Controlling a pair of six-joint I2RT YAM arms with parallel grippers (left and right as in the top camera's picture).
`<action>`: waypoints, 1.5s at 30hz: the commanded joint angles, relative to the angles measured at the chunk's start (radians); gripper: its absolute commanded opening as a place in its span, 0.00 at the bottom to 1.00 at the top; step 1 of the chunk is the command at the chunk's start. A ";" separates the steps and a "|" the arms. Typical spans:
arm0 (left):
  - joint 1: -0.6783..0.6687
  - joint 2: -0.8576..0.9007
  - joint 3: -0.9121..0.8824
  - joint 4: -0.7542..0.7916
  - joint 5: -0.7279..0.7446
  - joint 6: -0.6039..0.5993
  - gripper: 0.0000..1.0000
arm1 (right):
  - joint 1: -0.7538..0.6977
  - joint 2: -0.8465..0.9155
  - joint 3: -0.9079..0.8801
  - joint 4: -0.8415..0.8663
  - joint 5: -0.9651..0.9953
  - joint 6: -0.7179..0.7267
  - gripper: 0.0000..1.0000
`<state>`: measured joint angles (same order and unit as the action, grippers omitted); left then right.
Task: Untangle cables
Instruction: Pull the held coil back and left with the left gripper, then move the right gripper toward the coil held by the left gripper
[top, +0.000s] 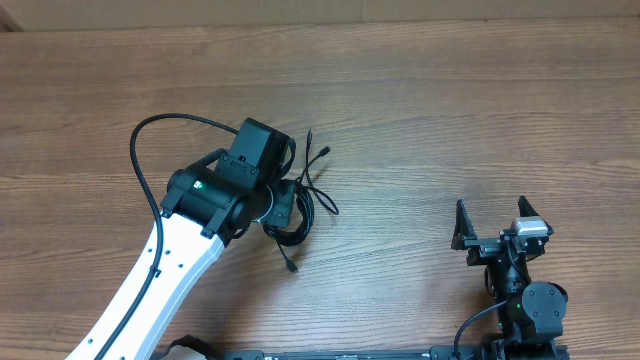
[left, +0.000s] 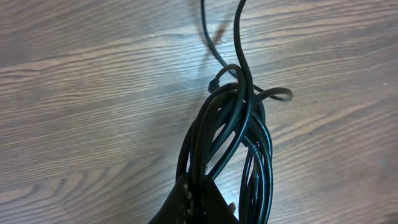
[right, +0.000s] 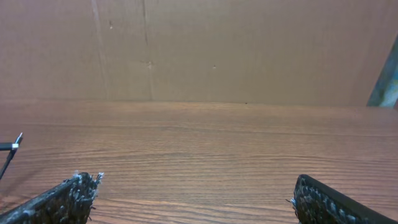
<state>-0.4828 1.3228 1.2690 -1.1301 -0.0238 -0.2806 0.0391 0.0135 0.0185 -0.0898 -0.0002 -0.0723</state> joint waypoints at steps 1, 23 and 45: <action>-0.002 -0.021 0.011 0.001 0.077 0.012 0.04 | -0.003 -0.011 -0.011 0.007 -0.002 -0.011 1.00; -0.002 -0.021 0.009 0.014 0.227 0.012 0.04 | 0.001 -0.002 -0.011 0.029 -0.275 0.461 1.00; -0.002 -0.021 0.009 0.000 0.649 0.655 0.04 | -0.058 0.108 0.084 -0.161 -0.705 0.953 0.99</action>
<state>-0.4828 1.3228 1.2686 -1.1305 0.4847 0.2176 0.0059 0.0696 0.0261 -0.1577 -0.7498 0.9199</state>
